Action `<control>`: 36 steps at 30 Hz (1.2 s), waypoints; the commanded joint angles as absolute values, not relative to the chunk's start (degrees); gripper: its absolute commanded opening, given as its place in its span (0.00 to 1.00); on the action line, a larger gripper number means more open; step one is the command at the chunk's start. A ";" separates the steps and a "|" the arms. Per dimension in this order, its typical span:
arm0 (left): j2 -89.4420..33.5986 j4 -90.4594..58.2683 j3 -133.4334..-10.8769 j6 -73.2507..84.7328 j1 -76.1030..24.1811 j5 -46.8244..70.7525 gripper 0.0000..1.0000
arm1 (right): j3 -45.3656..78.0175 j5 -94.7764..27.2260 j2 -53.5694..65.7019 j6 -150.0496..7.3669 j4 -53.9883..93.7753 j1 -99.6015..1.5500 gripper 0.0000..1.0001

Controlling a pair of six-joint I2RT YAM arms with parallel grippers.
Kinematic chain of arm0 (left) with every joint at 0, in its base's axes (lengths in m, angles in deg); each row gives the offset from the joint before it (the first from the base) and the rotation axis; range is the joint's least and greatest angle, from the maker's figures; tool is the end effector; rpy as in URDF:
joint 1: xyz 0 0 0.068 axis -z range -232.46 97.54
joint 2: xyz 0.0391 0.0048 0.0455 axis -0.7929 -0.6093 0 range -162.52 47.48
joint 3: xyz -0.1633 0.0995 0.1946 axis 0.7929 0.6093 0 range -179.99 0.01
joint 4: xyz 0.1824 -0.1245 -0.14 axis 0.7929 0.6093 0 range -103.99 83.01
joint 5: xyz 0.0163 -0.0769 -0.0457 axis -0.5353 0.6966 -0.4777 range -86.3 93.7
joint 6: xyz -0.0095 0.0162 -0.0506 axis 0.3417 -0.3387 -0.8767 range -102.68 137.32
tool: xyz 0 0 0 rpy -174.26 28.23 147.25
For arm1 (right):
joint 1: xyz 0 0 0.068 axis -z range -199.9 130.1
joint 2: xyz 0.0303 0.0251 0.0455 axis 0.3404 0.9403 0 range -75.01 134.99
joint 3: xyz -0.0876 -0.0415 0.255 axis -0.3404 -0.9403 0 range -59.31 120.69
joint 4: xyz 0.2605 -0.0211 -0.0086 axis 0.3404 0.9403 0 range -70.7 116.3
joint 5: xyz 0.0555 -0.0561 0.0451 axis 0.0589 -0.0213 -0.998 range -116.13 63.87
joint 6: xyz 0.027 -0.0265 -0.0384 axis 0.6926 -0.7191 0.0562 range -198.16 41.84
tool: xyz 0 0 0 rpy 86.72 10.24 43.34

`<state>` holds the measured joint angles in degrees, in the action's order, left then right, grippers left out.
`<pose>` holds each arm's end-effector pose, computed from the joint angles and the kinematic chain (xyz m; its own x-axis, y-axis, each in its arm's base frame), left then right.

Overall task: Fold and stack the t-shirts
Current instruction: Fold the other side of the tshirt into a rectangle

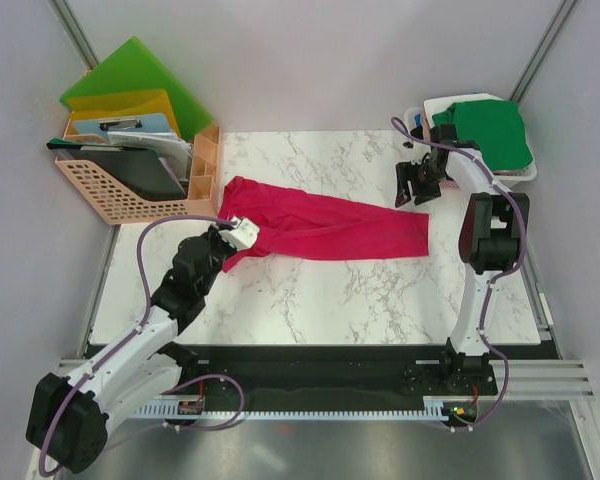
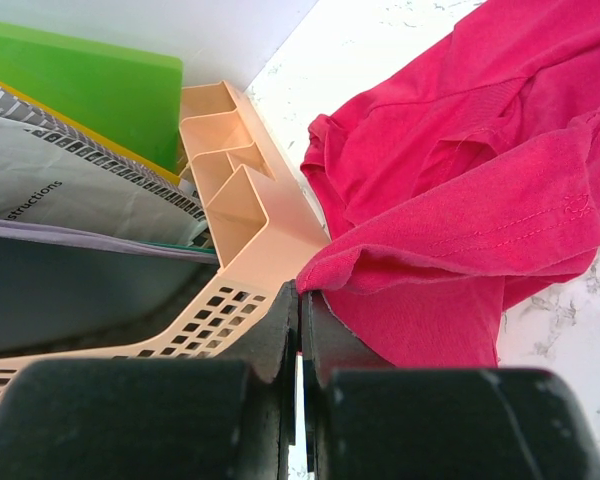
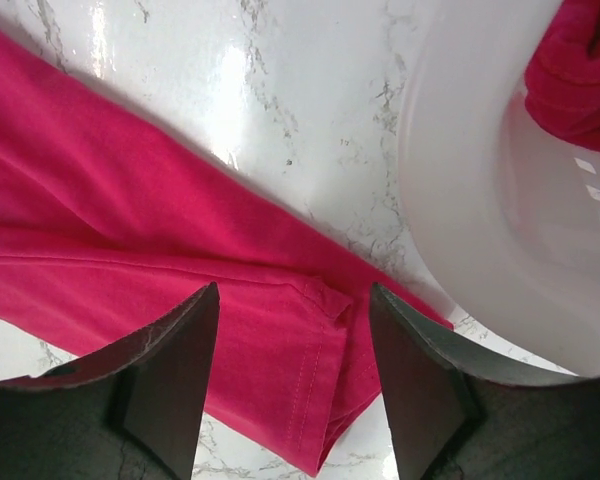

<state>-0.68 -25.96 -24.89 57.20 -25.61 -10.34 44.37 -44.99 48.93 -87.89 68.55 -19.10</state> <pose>0.1816 -0.0823 0.2472 0.0108 0.6917 -0.7221 0.2854 0.6900 0.6652 0.4559 0.0051 0.2030 -0.9063 -0.1473 -0.3961 -0.2568 0.9363 0.2394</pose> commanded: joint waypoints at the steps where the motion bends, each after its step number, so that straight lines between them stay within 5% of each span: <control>1: 0.02 -26.47 -24.42 56.17 -25.74 -11.06 0.02 | 44.58 -44.06 50.49 -87.38 65.79 -18.84 0.68; 13: -0.41 -26.74 -24.16 56.69 -25.65 -10.80 0.02 | 31.32 -42.48 44.87 -90.64 63.25 -18.93 0.64; 30: -2.08 -28.40 -23.19 57.31 -25.65 -10.10 0.02 | 34.03 -42.92 45.13 -89.49 62.27 -19.11 0.60; 36: -3.93 -29.90 -23.01 56.96 -25.65 -9.57 0.02 | 33.94 -42.75 43.99 -89.49 62.89 -19.46 0.52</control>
